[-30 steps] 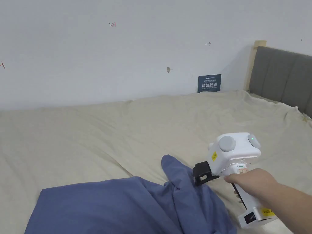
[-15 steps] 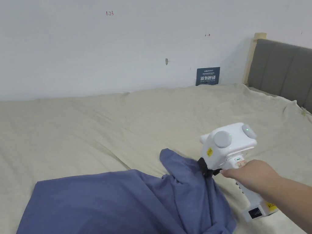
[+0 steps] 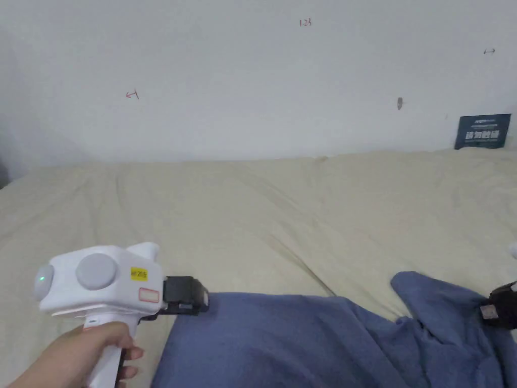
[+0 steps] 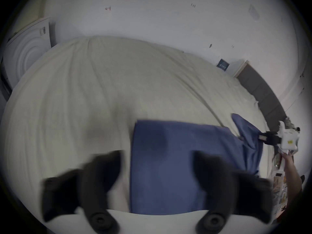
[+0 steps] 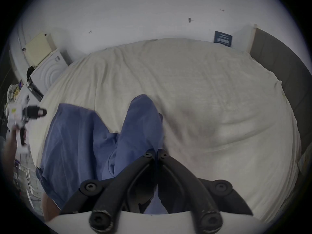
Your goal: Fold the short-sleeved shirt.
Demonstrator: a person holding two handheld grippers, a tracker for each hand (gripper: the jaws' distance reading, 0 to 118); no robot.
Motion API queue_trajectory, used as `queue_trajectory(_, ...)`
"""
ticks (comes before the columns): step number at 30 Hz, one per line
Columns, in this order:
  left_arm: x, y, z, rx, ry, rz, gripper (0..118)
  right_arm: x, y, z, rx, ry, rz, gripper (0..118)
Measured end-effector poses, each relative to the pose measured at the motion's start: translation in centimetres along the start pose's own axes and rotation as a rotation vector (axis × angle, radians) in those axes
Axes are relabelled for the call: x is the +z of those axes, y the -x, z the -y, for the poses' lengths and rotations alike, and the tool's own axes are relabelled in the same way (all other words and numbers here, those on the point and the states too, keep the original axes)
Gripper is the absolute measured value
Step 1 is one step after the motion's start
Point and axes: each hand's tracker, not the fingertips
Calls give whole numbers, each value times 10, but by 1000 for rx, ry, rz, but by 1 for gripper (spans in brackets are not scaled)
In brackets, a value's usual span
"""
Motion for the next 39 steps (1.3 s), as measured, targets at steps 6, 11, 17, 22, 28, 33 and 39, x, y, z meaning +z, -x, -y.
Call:
queue_trajectory(6,-60,11,-40,-11,64,-107,118,-24,-1,0,17,42,-2,1)
queue_trajectory(11,-96,2,-38,-173,131,-244,114,-38,-1,-4,15,66,-14,1)
queue_trajectory(17,-72,-30,-24,-309,79,-185,15,-48,2,-2,24,75,-28,1)
queue_trajectory(22,-64,-39,-19,-366,73,-184,4,-43,8,3,20,52,-29,1)
queue_trajectory(28,2,-33,-24,-230,-28,-90,4,22,-1,4,-35,-85,-87,1)
queue_trajectory(33,89,-47,-10,-307,-160,-110,4,115,5,9,-18,-209,-127,1)
queue_trajectory(39,214,-61,10,-253,-327,-53,4,226,14,21,-13,-397,-125,1)
